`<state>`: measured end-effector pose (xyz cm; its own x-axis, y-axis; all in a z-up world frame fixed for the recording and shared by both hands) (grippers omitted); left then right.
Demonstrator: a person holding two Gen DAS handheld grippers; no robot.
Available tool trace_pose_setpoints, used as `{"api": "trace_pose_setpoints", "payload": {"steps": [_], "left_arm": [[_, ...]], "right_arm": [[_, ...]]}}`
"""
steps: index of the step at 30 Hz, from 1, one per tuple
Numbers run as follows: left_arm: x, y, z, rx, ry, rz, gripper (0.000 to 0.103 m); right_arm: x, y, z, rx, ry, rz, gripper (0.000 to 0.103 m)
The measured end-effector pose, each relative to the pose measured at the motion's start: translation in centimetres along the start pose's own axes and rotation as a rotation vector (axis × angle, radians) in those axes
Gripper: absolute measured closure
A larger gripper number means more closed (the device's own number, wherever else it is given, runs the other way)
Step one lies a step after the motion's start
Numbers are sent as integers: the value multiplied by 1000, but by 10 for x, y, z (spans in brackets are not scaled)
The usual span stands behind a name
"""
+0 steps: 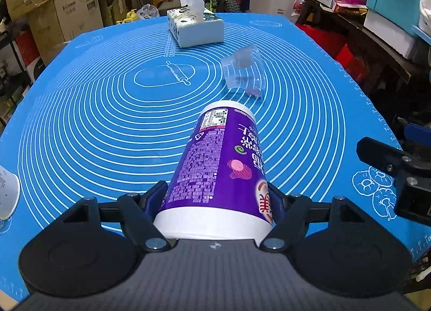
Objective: Flip cup upside down
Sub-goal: 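Lift the purple cup with the left gripper toward the right gripper, then grasp the purple cup with the right gripper while the left gripper releases it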
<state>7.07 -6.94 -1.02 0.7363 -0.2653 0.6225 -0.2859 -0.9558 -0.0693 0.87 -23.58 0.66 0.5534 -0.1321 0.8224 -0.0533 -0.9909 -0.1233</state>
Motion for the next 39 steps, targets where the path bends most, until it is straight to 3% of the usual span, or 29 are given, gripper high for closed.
{"api": "trace_pose_setpoints", "payload": {"steps": [8, 18, 26, 33, 39], "left_arm": [[-2, 1, -3, 4, 29, 4, 10], [-4, -1, -19, -26, 61, -7, 9], [-7, -20, -58, -53, 123, -24, 9], [-9, -62, -72, 13, 166, -98, 9], [-16, -93, -49, 121, 153, -148, 9]], "right_arm": [[-1, -2, 1, 0, -7, -2, 10], [2, -1, -3, -1, 4, -3, 10], [12, -10, -13, 13, 15, -11, 10], [35, -43, -17, 71, -10, -90, 10], [52, -72, 12, 149, -170, -75, 10]]}}
Point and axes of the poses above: each gripper's, at about its wrist camera, not at the fingertips, and z roughly the way its jaws point, y to its right, x to its top, the point moved 1 cm from there along z, roughly the way its jaws point, and after that the axes turned 5 degrees about z, right-handed, at the moved point
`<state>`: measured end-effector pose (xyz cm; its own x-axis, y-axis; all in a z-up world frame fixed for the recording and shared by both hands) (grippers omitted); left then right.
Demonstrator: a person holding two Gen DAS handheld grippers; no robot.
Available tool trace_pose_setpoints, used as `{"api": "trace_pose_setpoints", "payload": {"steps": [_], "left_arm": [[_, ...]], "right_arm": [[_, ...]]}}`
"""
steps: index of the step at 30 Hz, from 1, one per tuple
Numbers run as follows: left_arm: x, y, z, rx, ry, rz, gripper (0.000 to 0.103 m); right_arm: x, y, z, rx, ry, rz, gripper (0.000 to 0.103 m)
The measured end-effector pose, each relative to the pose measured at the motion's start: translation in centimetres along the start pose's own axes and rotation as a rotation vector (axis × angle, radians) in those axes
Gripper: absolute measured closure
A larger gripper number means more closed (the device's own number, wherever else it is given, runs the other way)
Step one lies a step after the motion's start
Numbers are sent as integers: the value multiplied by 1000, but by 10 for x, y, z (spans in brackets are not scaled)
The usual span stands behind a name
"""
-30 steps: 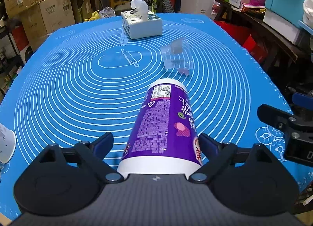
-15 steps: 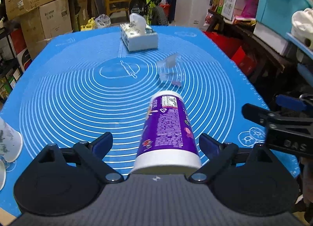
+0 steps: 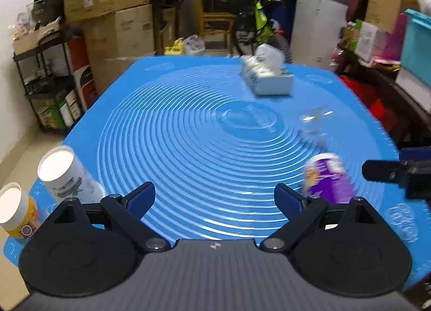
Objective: Flip cup upside down
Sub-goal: 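Grasp the purple cup with the right gripper while the left gripper releases it, then rotate the purple cup rim-down with the right gripper onto the mat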
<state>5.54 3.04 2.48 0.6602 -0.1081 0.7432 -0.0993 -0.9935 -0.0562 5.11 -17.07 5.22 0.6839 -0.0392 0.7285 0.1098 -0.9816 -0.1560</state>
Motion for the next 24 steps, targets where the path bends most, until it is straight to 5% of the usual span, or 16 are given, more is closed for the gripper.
{"api": "trace_pose_setpoints", "payload": {"steps": [10, 14, 20, 24], "left_arm": [[-16, -21, 29, 6, -33, -41, 9], [-22, -25, 33, -4, -43, -46, 9], [-25, -24, 31, -28, -38, -42, 9], [-25, -26, 30, -37, -34, -57, 9]], "right_arm": [[21, -8, 89, 83, -371, 162, 11], [18, -7, 112, 124, -473, 214, 24], [12, -13, 103, 162, -429, 201, 30], [18, -18, 73, 118, -247, 125, 33]]}}
Point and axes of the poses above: each gripper's, at about its wrist camera, not at the fingertips, and z roughly the way its jaws point, y to its right, x to its top, the point moved 1 cm from there along z, roughly the way its jaws point, and after that the axes turned 5 degrees about z, right-handed, at the moved point
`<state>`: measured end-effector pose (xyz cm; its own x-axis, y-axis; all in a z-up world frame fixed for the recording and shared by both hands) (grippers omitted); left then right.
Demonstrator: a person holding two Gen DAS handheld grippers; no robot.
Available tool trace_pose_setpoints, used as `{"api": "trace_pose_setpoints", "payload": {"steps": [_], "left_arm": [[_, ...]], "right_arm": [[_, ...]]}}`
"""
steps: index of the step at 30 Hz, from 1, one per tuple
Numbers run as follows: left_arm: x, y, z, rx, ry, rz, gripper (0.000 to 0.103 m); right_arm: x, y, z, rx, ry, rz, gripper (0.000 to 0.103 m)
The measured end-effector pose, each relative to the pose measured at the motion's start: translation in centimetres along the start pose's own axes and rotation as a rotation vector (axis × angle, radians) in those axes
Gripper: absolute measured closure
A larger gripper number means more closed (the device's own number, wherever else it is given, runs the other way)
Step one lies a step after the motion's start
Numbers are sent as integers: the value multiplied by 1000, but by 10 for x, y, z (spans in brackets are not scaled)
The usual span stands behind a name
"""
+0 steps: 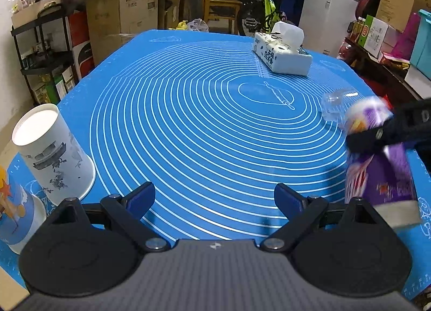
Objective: Flip cup upside down
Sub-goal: 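Rotate the purple cup rim-down with the right gripper onto the mat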
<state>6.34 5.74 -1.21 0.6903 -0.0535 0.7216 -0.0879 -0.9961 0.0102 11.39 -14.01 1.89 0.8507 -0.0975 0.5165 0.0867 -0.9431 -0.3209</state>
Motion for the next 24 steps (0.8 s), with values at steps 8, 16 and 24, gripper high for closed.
{"api": "trace_pose_setpoints", "payload": {"steps": [8, 16, 24], "left_arm": [[2, -5, -2, 0, 23, -56, 9], [-1, -1, 1, -6, 14, -36, 9], [-4, 3, 1, -20, 4, -22, 9]], "right_arm": [[-29, -23, -36, -174, 424, -181, 35], [-52, -28, -22, -267, 534, -321, 35], [-65, -30, -20, -270, 539, -321, 33]]}}
Point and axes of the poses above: each gripper's, at about its wrist camera, not at the fingertips, and z roughly the way its jaws point, y to its right, x to its top, the point moved 1 cm from there along z, roughly the way its jaws point, and after that the axes turned 5 degrees about z, right-handed, at the moved point
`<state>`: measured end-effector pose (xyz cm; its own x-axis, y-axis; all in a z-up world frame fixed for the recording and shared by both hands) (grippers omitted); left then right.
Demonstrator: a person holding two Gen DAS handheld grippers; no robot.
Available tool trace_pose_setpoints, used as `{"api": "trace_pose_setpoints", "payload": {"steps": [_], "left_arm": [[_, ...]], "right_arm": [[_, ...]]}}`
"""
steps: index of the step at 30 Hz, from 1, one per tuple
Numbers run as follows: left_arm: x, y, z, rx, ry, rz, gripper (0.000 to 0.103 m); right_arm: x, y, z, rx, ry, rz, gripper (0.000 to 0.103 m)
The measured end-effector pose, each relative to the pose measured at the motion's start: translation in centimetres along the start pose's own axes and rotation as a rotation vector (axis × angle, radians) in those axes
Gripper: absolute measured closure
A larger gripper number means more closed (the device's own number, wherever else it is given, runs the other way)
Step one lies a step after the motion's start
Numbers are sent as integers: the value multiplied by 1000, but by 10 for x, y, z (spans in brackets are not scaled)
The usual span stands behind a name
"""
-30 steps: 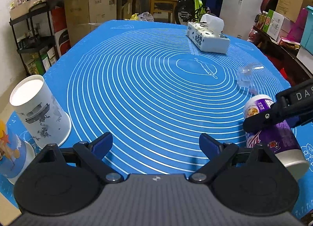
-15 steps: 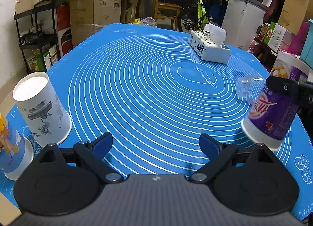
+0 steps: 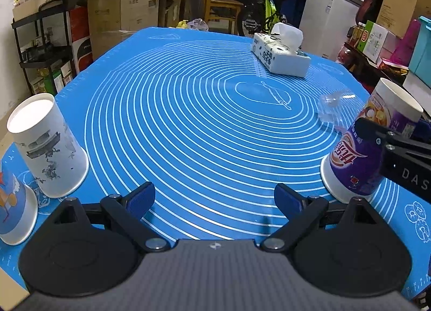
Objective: Flip cup upside down
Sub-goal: 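Rotate the purple cup rim-down with the right gripper onto the mat, then open the right gripper and withdraw from the upside-down cup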
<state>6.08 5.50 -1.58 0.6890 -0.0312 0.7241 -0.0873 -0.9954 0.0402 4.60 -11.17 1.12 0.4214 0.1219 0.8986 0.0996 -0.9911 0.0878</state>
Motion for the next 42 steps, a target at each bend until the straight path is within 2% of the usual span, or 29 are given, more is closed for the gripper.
{"api": "trace_pose_setpoints", "payload": {"steps": [5, 10, 14, 20, 27, 34, 42], "left_arm": [[-5, 7, -5, -15, -1, 12, 9], [-12, 17, -21, -8, 42, 33, 9], [-18, 28, -38, 5, 98, 63, 9], [-30, 40, -57, -7, 155, 74, 9], [-42, 55, -65, 9, 208, 124, 9], [-45, 62, -64, 19, 217, 151, 9], [-48, 63, -63, 13, 213, 154, 9]], "right_arm": [[-2, 12, -8, 29, -18, 66, 23], [-7, 21, -36, 47, 44, 86, 8], [-17, 31, -61, 47, 59, 128, 8], [-39, 40, -79, 53, 1, 181, 8], [-59, 45, -95, 16, -14, 197, 8], [-71, 42, -98, -19, -14, 165, 8], [-74, 46, -101, -13, -25, 183, 8]]}}
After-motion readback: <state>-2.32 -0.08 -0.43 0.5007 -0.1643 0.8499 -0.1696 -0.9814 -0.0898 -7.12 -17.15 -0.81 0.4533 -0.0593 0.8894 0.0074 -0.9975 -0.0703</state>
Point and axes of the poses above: each gripper's, at about its wrist camera, not at the fingertips, and z roughly the way its jaws point, y to its right, x to its top, the point moved 1 cm from there along z, roughly the way its jaws point, and after that the axes turned 5 degrees about z, right-handed, at the moved point
